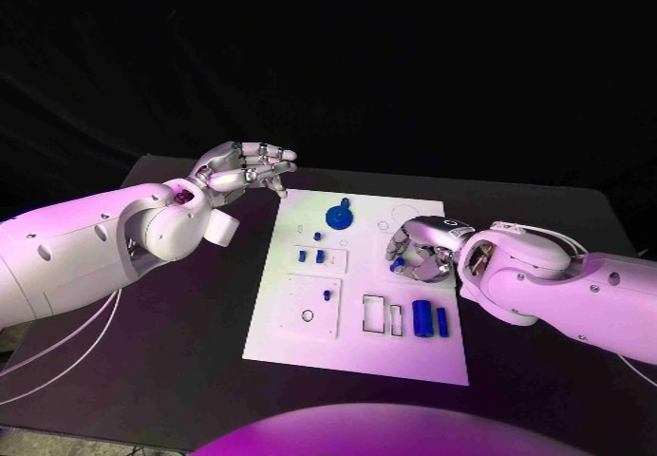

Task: Assemble the parts on the task board

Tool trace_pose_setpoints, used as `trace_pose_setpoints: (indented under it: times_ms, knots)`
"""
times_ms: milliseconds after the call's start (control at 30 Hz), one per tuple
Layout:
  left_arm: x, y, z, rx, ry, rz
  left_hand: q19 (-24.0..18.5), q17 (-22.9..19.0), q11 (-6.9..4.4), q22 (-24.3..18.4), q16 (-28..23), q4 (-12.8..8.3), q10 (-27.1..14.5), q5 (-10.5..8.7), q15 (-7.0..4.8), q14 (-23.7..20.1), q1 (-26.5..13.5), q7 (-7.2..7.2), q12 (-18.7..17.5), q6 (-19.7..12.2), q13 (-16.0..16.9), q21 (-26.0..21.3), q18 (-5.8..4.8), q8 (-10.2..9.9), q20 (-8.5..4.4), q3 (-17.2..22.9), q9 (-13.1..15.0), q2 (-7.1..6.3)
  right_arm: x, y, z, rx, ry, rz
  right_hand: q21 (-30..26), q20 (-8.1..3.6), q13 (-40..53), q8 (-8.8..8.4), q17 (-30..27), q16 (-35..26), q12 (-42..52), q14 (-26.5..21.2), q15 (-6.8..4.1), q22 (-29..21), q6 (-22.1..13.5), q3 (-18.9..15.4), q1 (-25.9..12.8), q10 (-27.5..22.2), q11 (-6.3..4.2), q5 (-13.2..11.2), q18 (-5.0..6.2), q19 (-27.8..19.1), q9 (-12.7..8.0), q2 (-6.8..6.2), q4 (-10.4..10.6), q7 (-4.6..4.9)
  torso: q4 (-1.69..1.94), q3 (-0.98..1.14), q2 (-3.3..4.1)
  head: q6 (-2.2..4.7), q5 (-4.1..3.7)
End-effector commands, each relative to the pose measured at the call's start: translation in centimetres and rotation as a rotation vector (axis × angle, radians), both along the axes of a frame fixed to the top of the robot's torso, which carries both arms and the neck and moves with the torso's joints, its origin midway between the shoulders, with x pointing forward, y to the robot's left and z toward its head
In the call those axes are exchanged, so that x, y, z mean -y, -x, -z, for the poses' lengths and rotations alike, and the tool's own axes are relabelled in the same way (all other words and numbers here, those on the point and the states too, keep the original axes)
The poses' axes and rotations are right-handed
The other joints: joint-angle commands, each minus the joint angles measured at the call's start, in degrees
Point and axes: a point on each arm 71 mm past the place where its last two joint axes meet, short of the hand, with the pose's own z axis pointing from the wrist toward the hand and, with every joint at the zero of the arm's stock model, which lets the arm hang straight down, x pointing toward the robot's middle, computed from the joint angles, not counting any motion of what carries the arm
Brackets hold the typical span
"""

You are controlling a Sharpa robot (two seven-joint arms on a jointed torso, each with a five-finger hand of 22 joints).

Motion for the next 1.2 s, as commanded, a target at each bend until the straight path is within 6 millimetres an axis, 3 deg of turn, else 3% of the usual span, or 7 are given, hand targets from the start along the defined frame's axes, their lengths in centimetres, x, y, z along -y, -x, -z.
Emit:
trace_pose_setpoints:
  times_ms: [33, 400, 767, 800, 833, 1200]
  knots:
    - [0.25, 0.10, -0.03, -0.003, 0.002, 0.026, -0.43, 0.06, 0.15, -0.09, -0.22, 0.25, -0.44, -0.33, 0.31, -0.19, -0.59, 2.66, 0.18, -0.35, 0.01, -0.06, 0.73, 0.22, -0.07, -0.27, -0.06, 0.05, 0.06, 0.13, 0.09, 0.019, 0.033, -0.001, -0.05, 0.10, 0.07, 0.13, 0.02, 0.24, -0.30, 1.58, -0.26, 0.03, 0.48, 0.33, -0.14, 0.15, 0.14, -0.02, -0.46, 0.18, -0.04, -0.56, -0.04, 0.05, 0.02, -0.01, 0.01, 0.01, 0.06]
    - [0.30, 0.13, -0.03, -0.001, -0.001, 0.030, -0.45, 0.07, 0.16, -0.13, -0.23, 0.31, -0.49, -0.35, 0.33, -0.22, -0.70, 2.66, 0.21, -0.39, 0.01, -0.13, 0.73, 0.24, -0.04, -0.32, -0.06, 0.06, -0.03, 0.34, 0.09, 0.019, 0.033, 0.003, 0.00, 0.13, 0.07, 0.20, 0.11, 0.30, -0.54, 1.59, -0.23, 0.10, 0.66, 0.39, -0.64, 0.03, 0.18, -0.06, -0.47, 0.20, -0.05, -1.03, 0.04, 0.07, 0.01, -0.04, 0.01, 0.10, 0.08]
    - [0.31, 0.13, -0.02, -0.001, -0.002, 0.031, -0.47, 0.09, 0.17, -0.18, -0.23, 0.40, -0.53, -0.36, 0.34, -0.25, -0.83, 2.67, 0.24, -0.42, 0.02, -0.20, 0.74, 0.26, -0.02, -0.34, -0.07, 0.12, -0.09, 0.44, 0.01, 0.023, 0.005, 0.024, 1.21, -0.21, 0.40, 1.09, 0.70, 0.79, 0.23, 1.79, -0.79, 0.89, 2.19, 2.41, -1.61, 3.69, -0.59, 0.07, -0.64, 0.83, 0.29, 0.67, 0.50, -0.45, 0.02, -0.06, -0.03, 0.11, 0.07]
    - [0.31, 0.14, -0.02, -0.001, -0.002, 0.031, -0.47, 0.09, 0.17, -0.18, -0.23, 0.40, -0.53, -0.36, 0.34, -0.25, -0.83, 2.67, 0.24, -0.42, 0.02, -0.20, 0.74, 0.26, -0.02, -0.34, -0.07, 0.12, -0.08, 0.43, 0.00, 0.024, 0.002, 0.026, 1.46, -0.34, 0.57, 1.43, 0.75, 0.84, 0.66, 1.82, -1.01, 1.06, 2.67, 2.83, -1.95, 5.06, -0.88, -0.08, -0.69, 0.94, 0.47, 1.62, 0.89, -0.70, 0.02, -0.05, -0.04, 0.11, 0.07]
    - [0.31, 0.14, -0.02, -0.001, -0.002, 0.031, -0.47, 0.09, 0.17, -0.18, -0.23, 0.40, -0.53, -0.36, 0.34, -0.25, -0.83, 2.67, 0.24, -0.42, 0.02, -0.20, 0.74, 0.26, -0.02, -0.34, -0.07, 0.12, -0.07, 0.43, -0.02, 0.026, -0.004, 0.030, 1.85, -0.59, 0.79, 1.79, 0.99, 0.99, 1.18, 1.89, -1.37, 1.30, 3.11, 3.88, -1.87, 6.66, -1.39, -1.71, -0.72, 1.11, 0.68, 3.12, 1.17, -1.07, 0.01, -0.05, -0.04, 0.11, 0.07]
    - [0.33, 0.14, -0.02, -0.002, -0.002, 0.032, -0.47, 0.09, 0.17, -0.18, -0.23, 0.40, -0.53, -0.36, 0.34, -0.25, -0.83, 2.67, 0.24, -0.42, 0.02, -0.20, 0.74, 0.26, -0.02, -0.34, -0.07, 0.12, -0.07, 0.40, -0.38, 0.061, -0.052, 0.054, 2.79, -1.31, 0.95, 3.32, 1.37, 1.26, 1.18, 2.05, -2.04, 1.95, 4.21, 4.96, -1.98, 8.91, -2.15, -1.71, -0.94, 1.56, 1.72, 2.97, 0.24, -1.78, 0.00, -0.06, 0.00, 0.20, 0.00]
